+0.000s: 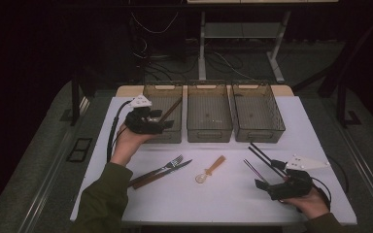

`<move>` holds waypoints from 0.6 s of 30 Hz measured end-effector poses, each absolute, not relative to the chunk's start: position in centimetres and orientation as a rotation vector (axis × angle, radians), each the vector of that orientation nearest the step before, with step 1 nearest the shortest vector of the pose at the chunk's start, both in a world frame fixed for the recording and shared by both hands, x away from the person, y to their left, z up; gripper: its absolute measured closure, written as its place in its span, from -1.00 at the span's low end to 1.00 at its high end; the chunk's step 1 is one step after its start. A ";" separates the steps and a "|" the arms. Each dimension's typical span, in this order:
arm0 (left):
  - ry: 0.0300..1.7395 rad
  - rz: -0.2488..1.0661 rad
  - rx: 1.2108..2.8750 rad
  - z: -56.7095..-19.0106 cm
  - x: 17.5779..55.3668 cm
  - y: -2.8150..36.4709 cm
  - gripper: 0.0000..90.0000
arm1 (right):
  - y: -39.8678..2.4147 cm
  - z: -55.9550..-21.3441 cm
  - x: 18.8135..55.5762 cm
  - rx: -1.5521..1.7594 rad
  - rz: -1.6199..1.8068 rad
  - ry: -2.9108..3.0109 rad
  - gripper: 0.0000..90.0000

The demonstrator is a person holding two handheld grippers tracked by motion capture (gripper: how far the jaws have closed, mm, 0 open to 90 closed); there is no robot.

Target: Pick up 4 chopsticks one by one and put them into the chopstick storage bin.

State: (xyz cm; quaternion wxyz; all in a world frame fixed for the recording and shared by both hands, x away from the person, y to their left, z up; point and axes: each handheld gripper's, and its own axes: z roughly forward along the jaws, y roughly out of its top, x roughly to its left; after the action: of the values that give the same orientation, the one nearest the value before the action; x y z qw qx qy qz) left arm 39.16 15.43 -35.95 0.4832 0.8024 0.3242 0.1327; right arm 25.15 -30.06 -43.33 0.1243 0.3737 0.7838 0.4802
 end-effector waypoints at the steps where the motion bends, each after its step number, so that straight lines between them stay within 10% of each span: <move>1: 0.785 0.321 1.957 -36.1 38.8 15.4 -0.37 | -30.1 -43.3 25.2 1.090 1.399 2.286 -0.96; 18: 0.753 0.335 1.970 -39.1 32.0 16.3 -0.74 | -30.1 -43.2 25.2 1.091 1.397 2.278 -0.96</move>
State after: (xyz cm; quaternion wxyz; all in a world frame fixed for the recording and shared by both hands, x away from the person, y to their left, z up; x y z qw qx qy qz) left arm 32.05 16.32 -39.14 0.4820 0.8084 0.3087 0.1375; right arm 25.15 -30.08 -43.24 0.1272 0.3748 0.7829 0.4800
